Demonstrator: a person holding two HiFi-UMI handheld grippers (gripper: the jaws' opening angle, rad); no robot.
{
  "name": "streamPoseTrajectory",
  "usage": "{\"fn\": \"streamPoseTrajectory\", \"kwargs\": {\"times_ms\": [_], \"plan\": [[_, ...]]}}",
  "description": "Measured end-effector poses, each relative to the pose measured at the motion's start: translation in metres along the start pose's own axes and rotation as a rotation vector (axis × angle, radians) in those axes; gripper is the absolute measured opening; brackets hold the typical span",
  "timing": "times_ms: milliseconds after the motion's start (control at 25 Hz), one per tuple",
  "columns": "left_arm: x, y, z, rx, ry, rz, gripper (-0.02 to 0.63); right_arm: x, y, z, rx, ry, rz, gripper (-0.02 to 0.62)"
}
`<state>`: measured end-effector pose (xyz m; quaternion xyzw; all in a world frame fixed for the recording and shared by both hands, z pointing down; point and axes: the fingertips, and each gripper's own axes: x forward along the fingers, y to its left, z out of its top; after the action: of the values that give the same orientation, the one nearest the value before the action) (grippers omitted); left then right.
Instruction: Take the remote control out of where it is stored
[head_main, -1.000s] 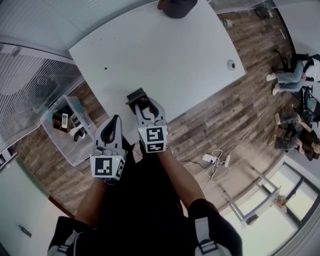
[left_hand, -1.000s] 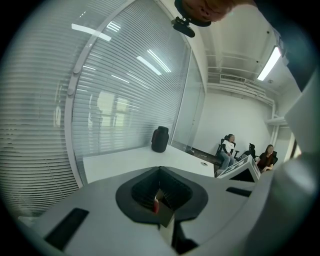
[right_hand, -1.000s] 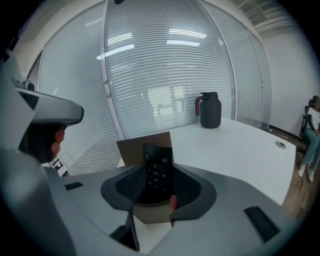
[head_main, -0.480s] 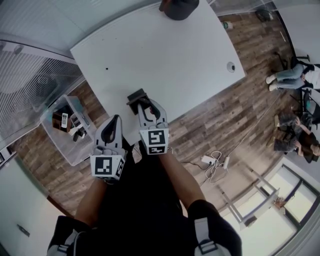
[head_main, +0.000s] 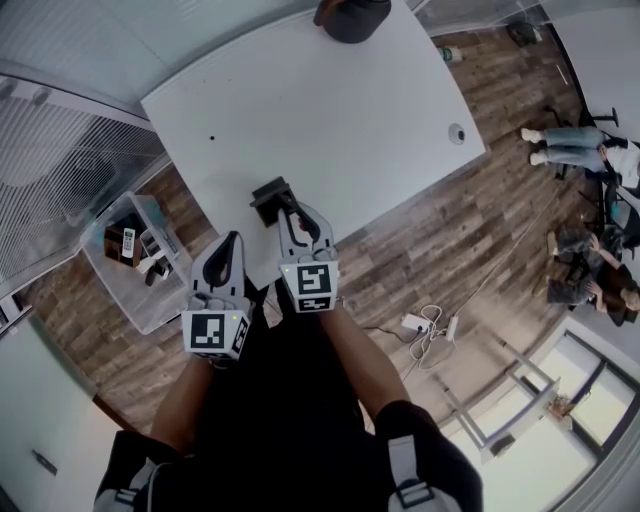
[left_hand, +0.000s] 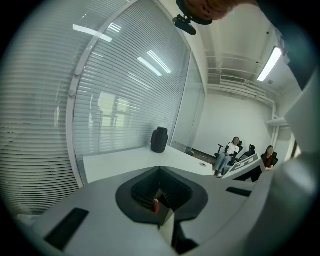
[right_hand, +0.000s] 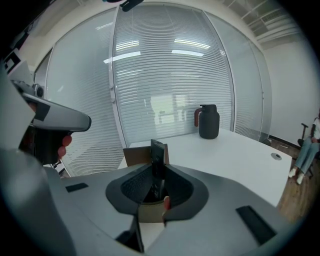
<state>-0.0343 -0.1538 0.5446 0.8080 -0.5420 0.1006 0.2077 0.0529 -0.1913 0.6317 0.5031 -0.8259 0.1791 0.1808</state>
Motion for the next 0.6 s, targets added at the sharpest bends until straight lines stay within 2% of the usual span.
{"fn": "streamPoseTrajectory", "kwargs": {"times_ms": [600], "plan": [[-0.021, -0.014, 0.001, 0.014, -0.036, 0.009, 0.006, -0.02, -0.002, 0.007, 0.001, -0.049, -0.015, 0.074]]}}
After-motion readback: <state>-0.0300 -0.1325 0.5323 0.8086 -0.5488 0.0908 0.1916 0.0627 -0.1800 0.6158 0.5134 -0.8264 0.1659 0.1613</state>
